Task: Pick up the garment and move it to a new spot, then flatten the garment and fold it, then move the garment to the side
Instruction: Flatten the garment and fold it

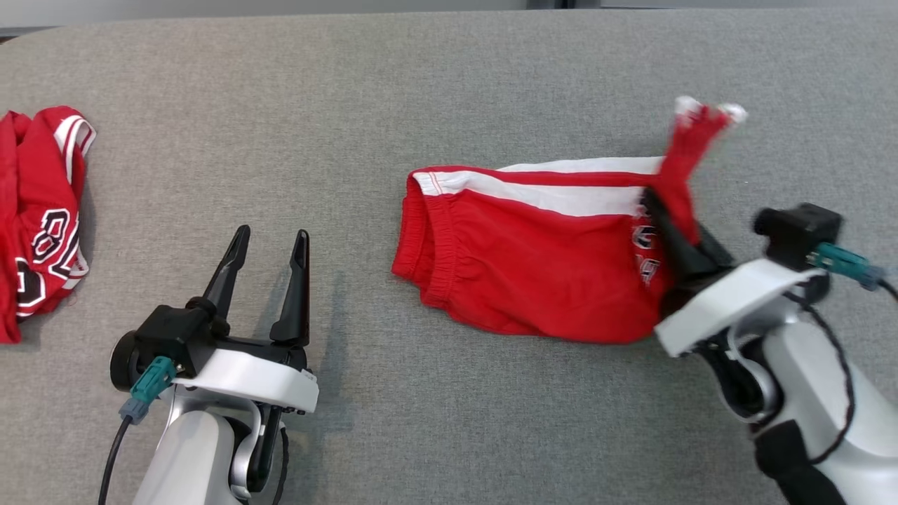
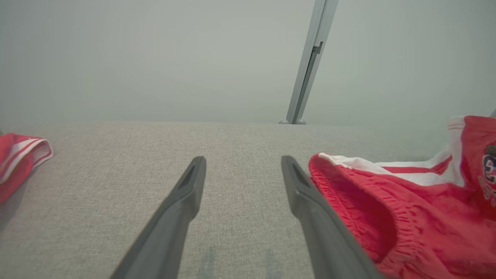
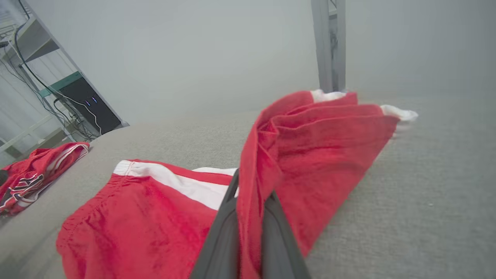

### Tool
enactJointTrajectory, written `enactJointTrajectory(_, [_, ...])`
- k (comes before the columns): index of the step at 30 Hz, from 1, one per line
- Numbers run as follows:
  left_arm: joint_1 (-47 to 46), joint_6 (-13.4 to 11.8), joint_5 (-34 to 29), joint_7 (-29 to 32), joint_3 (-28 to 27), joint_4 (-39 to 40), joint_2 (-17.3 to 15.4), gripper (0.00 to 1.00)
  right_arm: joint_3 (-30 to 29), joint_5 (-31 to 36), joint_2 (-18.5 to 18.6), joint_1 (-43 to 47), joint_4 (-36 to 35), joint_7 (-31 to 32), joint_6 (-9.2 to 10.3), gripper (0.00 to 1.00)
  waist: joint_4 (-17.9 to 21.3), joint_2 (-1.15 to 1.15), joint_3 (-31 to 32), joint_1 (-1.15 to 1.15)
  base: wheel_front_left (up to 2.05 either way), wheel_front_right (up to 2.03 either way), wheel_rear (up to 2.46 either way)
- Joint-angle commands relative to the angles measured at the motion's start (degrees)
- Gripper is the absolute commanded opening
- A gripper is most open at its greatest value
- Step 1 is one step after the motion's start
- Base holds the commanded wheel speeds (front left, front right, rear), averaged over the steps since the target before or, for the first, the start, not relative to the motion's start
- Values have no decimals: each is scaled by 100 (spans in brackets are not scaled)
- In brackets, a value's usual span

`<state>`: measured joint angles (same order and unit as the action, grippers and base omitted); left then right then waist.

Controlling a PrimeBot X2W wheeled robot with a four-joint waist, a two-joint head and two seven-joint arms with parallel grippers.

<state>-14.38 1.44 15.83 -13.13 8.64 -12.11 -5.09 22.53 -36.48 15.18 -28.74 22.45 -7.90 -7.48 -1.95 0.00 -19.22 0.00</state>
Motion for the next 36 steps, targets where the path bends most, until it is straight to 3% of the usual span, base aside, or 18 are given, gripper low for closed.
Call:
enactJointTrajectory(1, [6,-25,30,-20,3,-22,-30,100,178,30,-76,-148,-140,100,-3,0,-48,0,39,0,0,0,0])
enactJointTrajectory(7, [-9,-42,95,-58,59,-51,11,100,999,-159,-520,-492,-353,386,-2,0,-199,0,56,0,0,0,0])
enactJointTrajectory(17, [-121,-19,148,-124,147,-185,63,100,2056,-623,-970,-875,288,280,-3,3,-448,0,-31,0,0,0,0])
enactJointTrajectory(18, [-128,-43,147,-135,144,-191,67,100,2123,-644,-981,-893,358,227,-3,27,-456,0,-36,0,0,0,0])
enactJointTrajectory(19, [-132,-58,153,-143,135,-190,70,100,2211,-653,-988,-920,392,173,-3,67,-459,0,-42,0,0,0,0])
enactJointTrajectory(20, [-132,-62,160,-153,126,-186,73,100,2263,-683,-995,-952,414,110,-3,100,-458,0,-46,0,0,0,0])
enactJointTrajectory(24, [-122,-109,159,-163,77,-198,34,100,2525,-577,-892,-1076,462,-238,-3,100,-411,0,-21,0,0,0,0])
enactJointTrajectory(29, [-103,-139,150,-178,54,-194,5,100,2414,-437,-785,-1114,353,-505,-3,100,-335,0,36,0,0,0,0])
enactJointTrajectory(36, [-77,-183,104,-194,32,-152,-60,100,1080,247,-678,-786,230,-726,-3,100,-211,0,114,0,0,0,0])
